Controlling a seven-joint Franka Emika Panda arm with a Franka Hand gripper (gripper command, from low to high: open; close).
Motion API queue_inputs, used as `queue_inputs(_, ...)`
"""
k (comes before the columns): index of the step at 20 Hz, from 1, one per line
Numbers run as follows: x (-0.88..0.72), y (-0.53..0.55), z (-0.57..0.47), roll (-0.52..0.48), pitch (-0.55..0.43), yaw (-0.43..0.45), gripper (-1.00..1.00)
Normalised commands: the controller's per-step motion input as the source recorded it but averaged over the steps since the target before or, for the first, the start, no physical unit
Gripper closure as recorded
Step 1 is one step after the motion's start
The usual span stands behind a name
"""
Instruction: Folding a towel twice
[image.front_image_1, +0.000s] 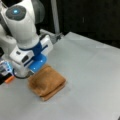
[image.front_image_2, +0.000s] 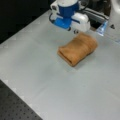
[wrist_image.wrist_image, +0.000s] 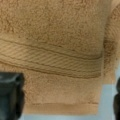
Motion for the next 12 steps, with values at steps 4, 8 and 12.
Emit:
queue_inputs(4, -0.16, 0.29, -0.03, 0.019, -0.126, -0.059, -1.0)
queue_inputs(8, -0.13, 0.26, -0.06, -0.231, -0.125, -0.113, -1.0)
queue_inputs(12, -0.14, 0.22, -0.1, -0.319, -0.149, -0.117, -1.0)
